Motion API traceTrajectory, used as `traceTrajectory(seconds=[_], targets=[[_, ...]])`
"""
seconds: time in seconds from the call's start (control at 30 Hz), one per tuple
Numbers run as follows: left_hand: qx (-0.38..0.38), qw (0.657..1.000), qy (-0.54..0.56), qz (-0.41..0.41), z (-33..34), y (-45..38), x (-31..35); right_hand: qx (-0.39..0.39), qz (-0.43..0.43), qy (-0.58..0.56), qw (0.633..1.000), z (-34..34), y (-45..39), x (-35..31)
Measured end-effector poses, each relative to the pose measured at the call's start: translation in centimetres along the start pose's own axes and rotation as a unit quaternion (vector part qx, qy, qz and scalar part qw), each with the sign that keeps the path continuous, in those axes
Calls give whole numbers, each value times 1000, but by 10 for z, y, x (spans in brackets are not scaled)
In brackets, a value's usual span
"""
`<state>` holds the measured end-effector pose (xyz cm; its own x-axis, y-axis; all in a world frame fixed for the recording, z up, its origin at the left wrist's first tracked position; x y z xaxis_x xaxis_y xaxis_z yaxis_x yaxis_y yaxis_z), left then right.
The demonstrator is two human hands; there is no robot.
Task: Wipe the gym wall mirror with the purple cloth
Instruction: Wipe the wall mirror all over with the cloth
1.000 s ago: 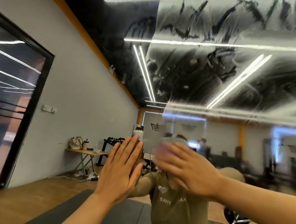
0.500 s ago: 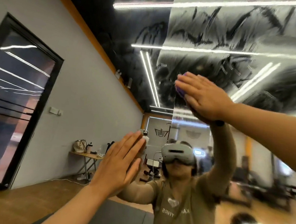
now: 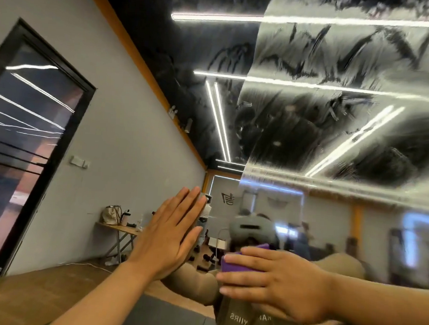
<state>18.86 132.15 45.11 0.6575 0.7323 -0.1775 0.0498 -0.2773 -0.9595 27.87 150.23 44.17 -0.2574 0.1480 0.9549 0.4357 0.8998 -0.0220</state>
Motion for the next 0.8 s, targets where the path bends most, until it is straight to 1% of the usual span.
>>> traceTrajectory(seconds=[0.07,0.1,0.13,0.23,0.3,0.37,0.5,0.6,0.7,0.77,0.8], targets=[[-3,1000,-6,8,1,0,-2,-13,-46,-64,997,-3,-1,0],[-3,1000,-7,12,0,1,-4,-8,-53,-97,994,-5,-5,9],[-1,1000,-7,15,0,1,-5,0,-39,-106,994,-9,-11,22],[8,1000,-7,20,-2,0,-7,60,75,-57,994,-27,-29,88],[11,1000,-7,21,-1,0,-7,82,164,-43,982,-45,-37,138],[11,1000,-6,23,-1,0,-7,81,232,-41,968,-62,-43,181],[11,1000,-1,26,-2,0,-8,77,320,-30,944,-77,-50,244],[11,1000,4,27,-1,0,-9,114,367,-36,923,-86,-54,265],[9,1000,7,25,-2,-1,-10,133,398,-44,907,-85,-56,266],[6,1000,6,25,-2,-1,-10,130,405,-49,904,-83,-58,255],[4,1000,5,26,-2,-2,-9,121,395,-49,909,-81,-60,244]])
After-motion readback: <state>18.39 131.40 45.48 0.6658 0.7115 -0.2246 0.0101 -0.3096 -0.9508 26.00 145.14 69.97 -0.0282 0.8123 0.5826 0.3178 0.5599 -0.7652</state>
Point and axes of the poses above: each hand's wrist, its own y-axis away from the middle knuckle, its own z-axis out of the palm, x = y × z, the point moved 7 cm from there along -y, towards the middle knuckle, and after that the axes turned 1 degree about z, right-handed, at the moved point
